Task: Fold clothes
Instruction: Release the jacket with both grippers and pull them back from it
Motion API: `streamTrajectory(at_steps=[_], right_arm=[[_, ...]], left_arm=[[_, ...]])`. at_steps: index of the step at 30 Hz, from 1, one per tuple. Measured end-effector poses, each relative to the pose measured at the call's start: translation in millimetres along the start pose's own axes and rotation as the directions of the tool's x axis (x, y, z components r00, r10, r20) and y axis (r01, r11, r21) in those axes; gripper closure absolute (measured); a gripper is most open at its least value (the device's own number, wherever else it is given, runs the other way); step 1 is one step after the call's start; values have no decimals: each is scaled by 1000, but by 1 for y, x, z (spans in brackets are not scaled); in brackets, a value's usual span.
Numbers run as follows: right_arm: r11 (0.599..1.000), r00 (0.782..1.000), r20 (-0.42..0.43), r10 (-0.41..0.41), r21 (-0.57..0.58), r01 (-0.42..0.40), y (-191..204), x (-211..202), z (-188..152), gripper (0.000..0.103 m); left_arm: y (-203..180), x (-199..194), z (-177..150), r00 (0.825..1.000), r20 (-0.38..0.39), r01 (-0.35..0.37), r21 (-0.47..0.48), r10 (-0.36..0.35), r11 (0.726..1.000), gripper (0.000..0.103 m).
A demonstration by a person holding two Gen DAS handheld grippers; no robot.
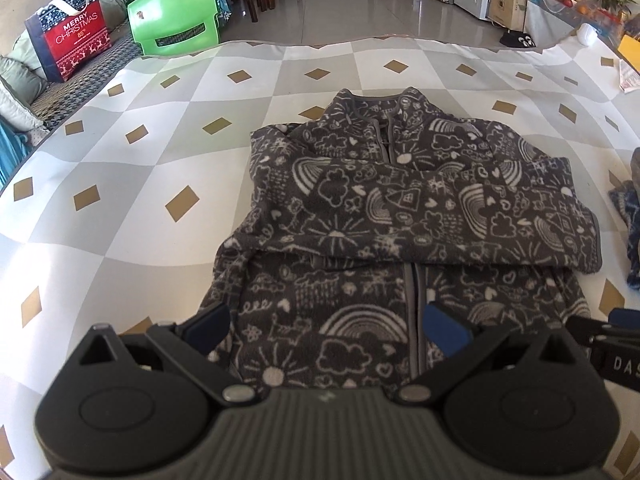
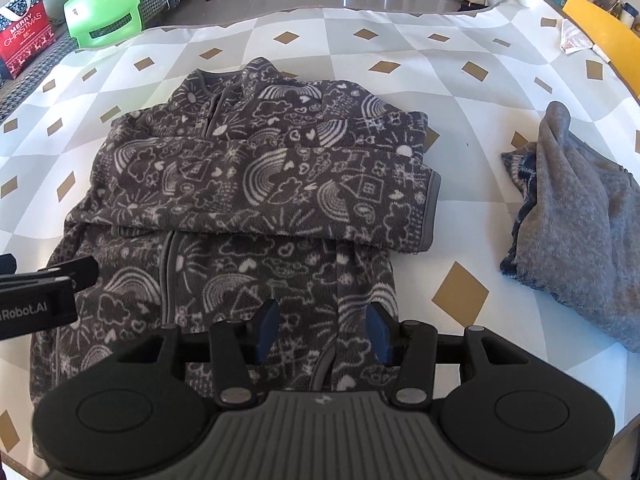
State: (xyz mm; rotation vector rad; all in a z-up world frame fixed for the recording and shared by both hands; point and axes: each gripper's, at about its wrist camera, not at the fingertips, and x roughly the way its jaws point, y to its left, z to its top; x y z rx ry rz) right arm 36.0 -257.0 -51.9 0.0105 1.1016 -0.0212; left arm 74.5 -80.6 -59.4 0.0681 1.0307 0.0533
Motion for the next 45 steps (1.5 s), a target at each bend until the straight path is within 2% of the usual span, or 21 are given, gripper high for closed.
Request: streamTrajectory(at_steps=[8,19,29,34,45], right_arm=[[999,999,-26,39,4,-39,-1,-2,-6,57],[999,998,-41,39,-31,-40,-3,-2,-17,57],[1000,999,-48,19,-13,-19,-17,-4,-19,57],[999,999,-40,23,-29,-24,-17,-7,-21,57],[997,999,-41,25,-72,-28,-12,-9,-29,57]], left_arm=[[-5,0,-23,999,-37,6,-10,-7,1000,0],[-18,-4,-41,998,-62,23,-1,-23,1000,0],[-30,-22,-41,999,-3,39,9,-39,999,0],[-35,-30,-39,999,40,24,33,-25,999,0],[-35,-41,-43,998,63,28,38,-30,999,0]])
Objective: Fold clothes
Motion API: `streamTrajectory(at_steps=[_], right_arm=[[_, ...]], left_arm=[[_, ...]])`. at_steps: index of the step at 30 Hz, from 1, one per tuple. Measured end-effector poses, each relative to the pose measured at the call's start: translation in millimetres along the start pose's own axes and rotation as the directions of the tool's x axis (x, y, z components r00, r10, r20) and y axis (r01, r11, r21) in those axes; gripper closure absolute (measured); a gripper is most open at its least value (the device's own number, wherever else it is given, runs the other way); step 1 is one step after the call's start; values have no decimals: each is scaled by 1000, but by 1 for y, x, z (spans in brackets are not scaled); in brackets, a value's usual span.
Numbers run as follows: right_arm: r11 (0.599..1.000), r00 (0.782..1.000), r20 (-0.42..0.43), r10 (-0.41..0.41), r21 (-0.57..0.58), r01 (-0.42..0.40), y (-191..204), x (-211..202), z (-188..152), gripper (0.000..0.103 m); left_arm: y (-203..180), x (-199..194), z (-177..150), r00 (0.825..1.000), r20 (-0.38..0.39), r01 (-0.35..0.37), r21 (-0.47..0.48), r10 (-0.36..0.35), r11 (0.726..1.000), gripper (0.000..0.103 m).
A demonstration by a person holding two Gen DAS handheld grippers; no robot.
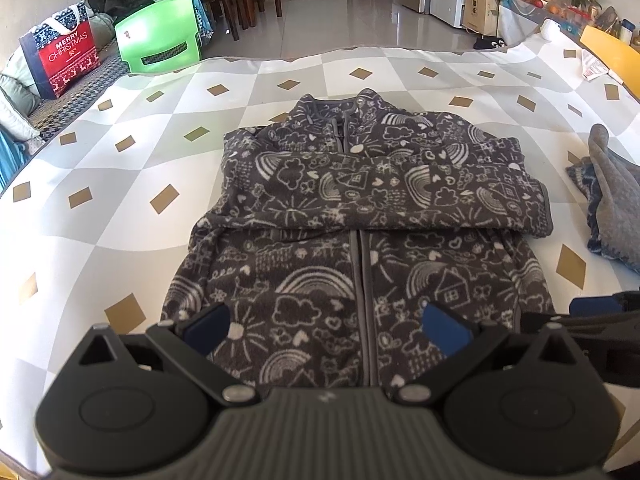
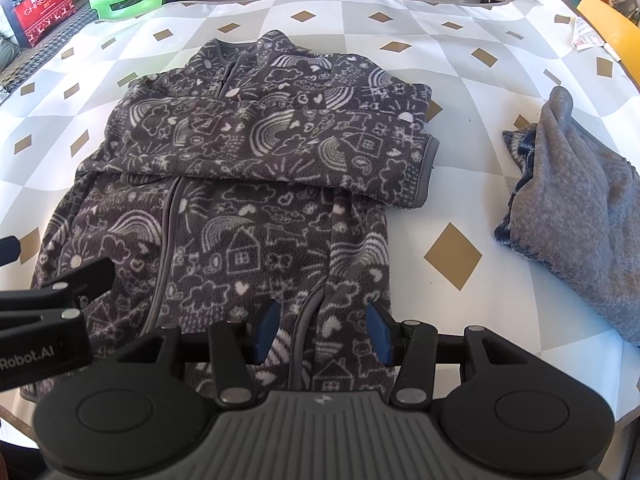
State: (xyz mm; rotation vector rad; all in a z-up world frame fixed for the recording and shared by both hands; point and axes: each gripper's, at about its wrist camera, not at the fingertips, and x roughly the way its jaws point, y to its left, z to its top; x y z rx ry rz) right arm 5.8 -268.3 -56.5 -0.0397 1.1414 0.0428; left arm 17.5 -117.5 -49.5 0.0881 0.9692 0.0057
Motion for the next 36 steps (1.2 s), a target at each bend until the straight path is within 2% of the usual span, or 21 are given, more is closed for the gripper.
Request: streamTrajectory(at_steps=[5,15,18,21,26,31,36], right_arm=[[1000,1000,2,-3,-15,3,0,0,-5,57],[1000,999,29,14,-23,-14,0,-9,-11,57],[999,999,44,28,-24,-27,-1,-12,-14,57],[1000,1000,10,25,-1,-25,-5,-7,-20,57],[1000,1000,-24,13,23,-13,-14,1,-35,57],[995,998,-62,6,97,0,-27,12,-51,57],[990,998,-59,-36,132,44,-32,16,-67,57]], left_arm=[[-1,-4,-4,1000,14,-24,15,23,1000,0],[1,-14,-12,1000,11,20,-13,-19,1000,0],[6,-6,-17,999,-33,26,-26,-27,999,0],[20,4,-23,996,-76,36,-65,-41,997,0],[41,20,-34,995,-97,-37,-84,29,996,0],[57,32,-43,990,-126,-71,-123,56,990,0],[61,39,-51,982,-127,-152,-94,140,984,0]])
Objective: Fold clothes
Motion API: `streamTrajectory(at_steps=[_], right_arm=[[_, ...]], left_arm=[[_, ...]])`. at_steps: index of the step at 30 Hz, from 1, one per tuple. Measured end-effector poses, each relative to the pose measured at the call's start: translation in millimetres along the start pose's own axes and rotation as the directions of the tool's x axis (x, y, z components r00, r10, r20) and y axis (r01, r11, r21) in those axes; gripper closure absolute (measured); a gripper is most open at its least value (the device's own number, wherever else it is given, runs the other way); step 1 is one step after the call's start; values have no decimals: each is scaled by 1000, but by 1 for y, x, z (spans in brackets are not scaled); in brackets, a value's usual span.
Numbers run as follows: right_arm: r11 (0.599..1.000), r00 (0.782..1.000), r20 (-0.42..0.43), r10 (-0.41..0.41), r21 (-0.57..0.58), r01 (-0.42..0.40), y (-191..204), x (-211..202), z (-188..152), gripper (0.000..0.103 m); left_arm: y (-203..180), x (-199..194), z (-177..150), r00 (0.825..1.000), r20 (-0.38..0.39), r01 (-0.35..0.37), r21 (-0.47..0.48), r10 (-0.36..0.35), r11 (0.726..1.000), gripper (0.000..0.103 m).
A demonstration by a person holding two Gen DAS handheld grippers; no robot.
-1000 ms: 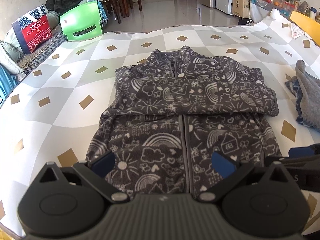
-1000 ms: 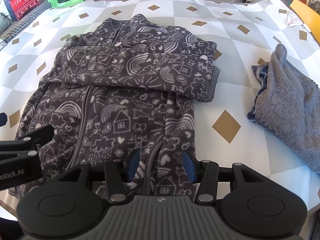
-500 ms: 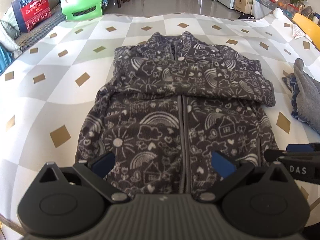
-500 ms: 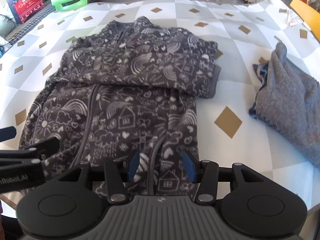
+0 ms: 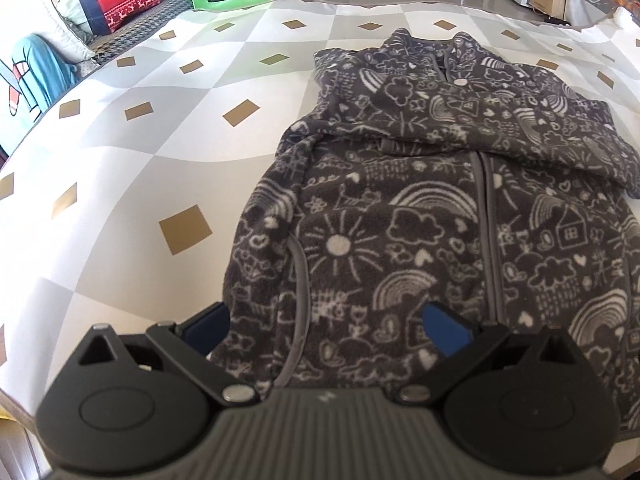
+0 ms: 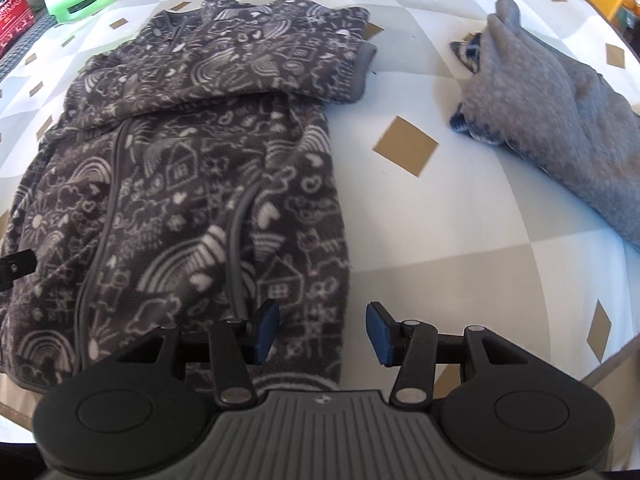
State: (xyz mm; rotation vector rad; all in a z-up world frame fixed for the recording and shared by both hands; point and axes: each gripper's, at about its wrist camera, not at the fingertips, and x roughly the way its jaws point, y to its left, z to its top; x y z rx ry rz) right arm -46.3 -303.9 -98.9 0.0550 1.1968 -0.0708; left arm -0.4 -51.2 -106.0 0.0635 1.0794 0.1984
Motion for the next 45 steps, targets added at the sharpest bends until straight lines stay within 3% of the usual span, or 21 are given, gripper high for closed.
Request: streamTrajectory(at_steps=[12,20,36,45], right_arm=[[1000,1000,13,-5,14,5,0,9,-10,57],[999,998,37,-48,3,48,4,9,-13,70],[977,981,21,-192,95,189,-13,3,-16,70],[971,982,23,-188,157,182,-16,-5,-20,68]], left_arm=[[-1,20,-17,999,-49,17,-19,-18,1000,0],[-5,23,-23,995,-81,58,-45,-61,997,0],[-25,13,-29,991,-86,105,25,-102,994,0],[-23,10,-25,994,-54,99,37,-97,994,0]])
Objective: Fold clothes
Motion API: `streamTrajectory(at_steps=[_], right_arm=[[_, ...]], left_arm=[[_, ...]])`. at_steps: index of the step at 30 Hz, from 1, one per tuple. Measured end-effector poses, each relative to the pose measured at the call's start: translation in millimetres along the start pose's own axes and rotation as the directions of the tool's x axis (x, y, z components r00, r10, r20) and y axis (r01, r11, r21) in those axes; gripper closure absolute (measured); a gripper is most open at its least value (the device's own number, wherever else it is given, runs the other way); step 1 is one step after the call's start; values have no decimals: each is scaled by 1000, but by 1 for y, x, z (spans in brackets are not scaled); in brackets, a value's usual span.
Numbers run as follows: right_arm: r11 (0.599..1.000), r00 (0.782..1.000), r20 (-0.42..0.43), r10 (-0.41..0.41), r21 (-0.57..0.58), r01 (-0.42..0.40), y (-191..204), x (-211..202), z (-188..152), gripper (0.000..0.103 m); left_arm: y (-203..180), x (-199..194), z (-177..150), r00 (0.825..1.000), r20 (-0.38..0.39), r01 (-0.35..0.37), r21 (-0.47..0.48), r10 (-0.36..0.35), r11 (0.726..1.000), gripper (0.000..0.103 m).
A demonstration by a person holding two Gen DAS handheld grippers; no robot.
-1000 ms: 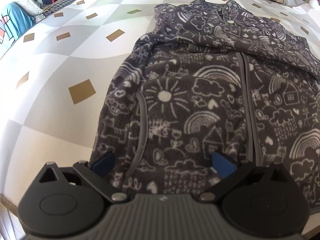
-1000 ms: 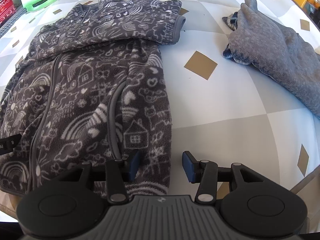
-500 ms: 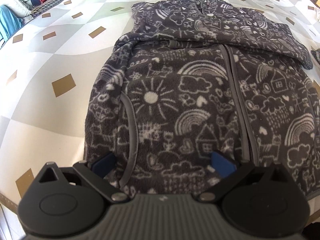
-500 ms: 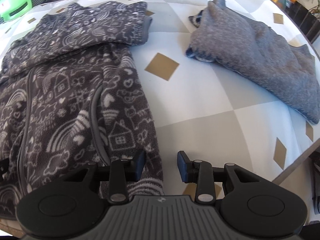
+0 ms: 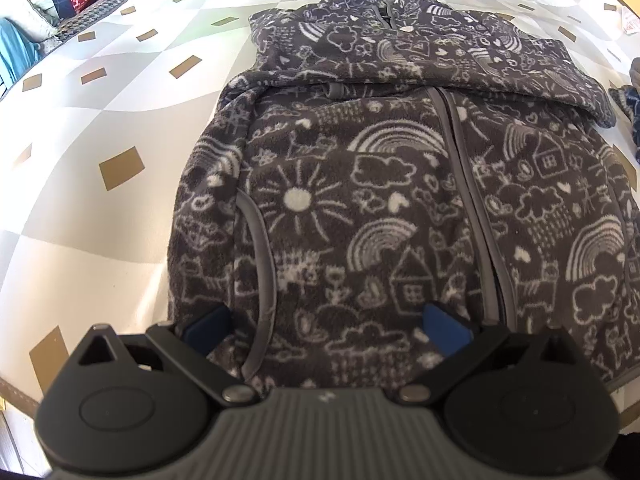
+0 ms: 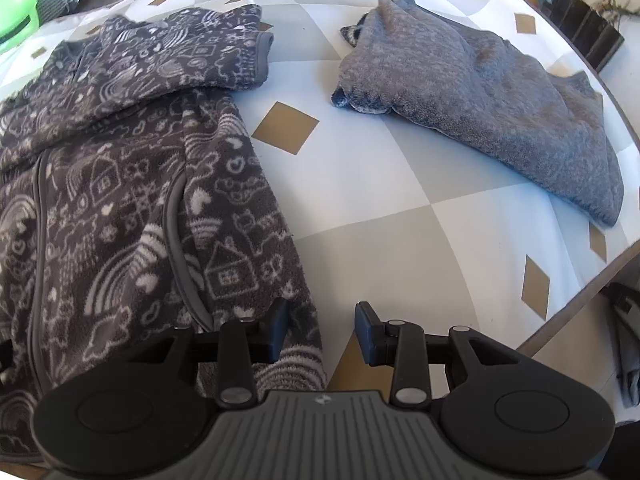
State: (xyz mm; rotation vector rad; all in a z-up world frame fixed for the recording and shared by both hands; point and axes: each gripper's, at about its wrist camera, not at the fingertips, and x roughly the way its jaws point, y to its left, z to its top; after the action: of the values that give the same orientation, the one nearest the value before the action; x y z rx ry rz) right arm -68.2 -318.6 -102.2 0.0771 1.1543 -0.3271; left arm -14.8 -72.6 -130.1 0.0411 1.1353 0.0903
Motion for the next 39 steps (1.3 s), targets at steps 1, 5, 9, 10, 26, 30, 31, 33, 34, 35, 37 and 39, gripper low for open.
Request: streamTrajectory(at_steps=[1,5,9,10,26,30,31,33,34,35,37,39], right_arm=[[1000,1000,2,8,18,-8,-2,-2,0,68],[1000,996,90,6,-9,-5,3,-16,1,67],[996,987,145,64,-77,-53,14,-28,2,63],[995,987,149,67,-86,-54,16,-28,2,62],[955,974,80,210,-229,-187,56,-24,-13,62],[951,980,42,193,-254,-176,63,-15,-16,62],[952,983,29,184,-256,-170,64,-11,-17,61],[954,985,16,174,-252,-164,63,-7,-17,57],[955,985,14,172,-246,-163,62,-5,-17,55],[957,985,13,171,-241,-163,60,-4,-17,53],[961,986,0,170,-221,-165,57,-2,-16,51],[962,985,-8,172,-214,-170,55,-1,-16,51]], left_arm=[[-1,-3,0,1000,12,-3,6,3,1000,0],[-5,-14,2,999,53,-6,21,4,1000,0],[-4,-17,1,999,48,22,-3,-22,1000,0],[-3,-17,1,999,45,25,-14,-24,1000,0],[-5,-24,-22,999,8,33,-18,-33,999,0],[-7,-16,-27,1000,-16,11,0,-11,1000,0],[-7,-13,-27,1000,-18,0,6,0,1000,0],[-6,-10,-29,1000,-25,-9,12,9,1000,0],[-5,-9,-30,1000,-28,-12,12,13,1000,0],[-5,-7,-30,999,-30,-15,11,15,1000,0],[-3,-7,-31,999,-32,-11,4,11,1000,0],[0,-6,-32,999,-33,-6,-4,6,1000,0]])
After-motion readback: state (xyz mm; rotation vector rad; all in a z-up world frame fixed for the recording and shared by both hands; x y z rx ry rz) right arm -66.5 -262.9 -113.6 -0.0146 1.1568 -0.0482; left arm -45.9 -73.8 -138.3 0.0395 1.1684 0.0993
